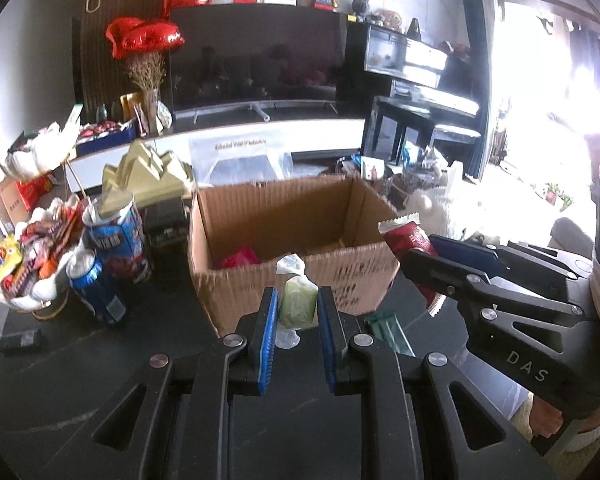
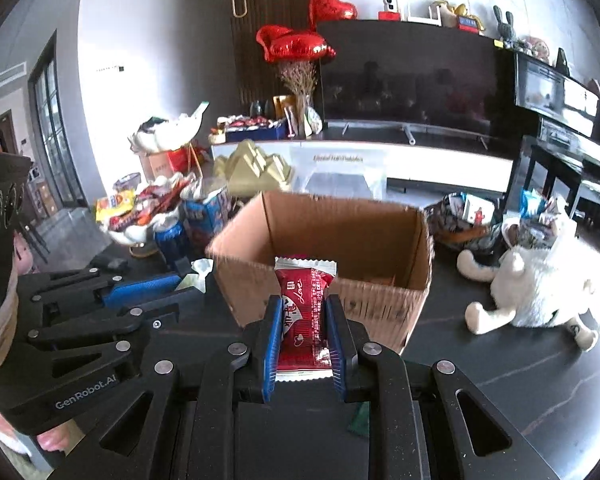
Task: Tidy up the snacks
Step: 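Carry both snacks over the cardboard box and open both tools to drop them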
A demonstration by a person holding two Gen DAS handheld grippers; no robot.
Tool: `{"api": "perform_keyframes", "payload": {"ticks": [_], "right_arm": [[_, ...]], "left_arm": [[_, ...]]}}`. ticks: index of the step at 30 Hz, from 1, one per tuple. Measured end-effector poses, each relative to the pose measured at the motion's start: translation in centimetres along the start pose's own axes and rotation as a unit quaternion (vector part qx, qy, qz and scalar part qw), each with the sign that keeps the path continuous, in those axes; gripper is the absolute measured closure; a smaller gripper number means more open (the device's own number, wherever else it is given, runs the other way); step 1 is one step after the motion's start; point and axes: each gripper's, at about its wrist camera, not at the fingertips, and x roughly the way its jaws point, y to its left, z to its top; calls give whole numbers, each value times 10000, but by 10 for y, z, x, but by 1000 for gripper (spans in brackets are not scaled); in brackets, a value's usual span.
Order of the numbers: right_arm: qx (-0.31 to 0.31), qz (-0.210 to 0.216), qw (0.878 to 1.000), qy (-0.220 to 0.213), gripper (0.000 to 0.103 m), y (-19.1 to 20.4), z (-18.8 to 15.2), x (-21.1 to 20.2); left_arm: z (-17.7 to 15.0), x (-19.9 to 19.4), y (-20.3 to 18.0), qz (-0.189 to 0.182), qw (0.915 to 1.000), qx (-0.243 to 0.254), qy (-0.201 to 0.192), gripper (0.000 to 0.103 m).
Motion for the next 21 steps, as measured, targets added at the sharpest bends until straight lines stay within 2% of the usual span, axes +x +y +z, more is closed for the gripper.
{"api": "perform_keyframes", "payload": {"ticks": [12, 21], "right_arm": [[131, -7, 9997, -218, 80, -10, 33, 7], [151, -45, 9998, -111, 80, -24, 49, 35]], "left_arm": [[38, 7, 4, 48, 9998, 114, -147, 82], [60, 33, 12, 119, 9998, 130, -132, 82]]}}
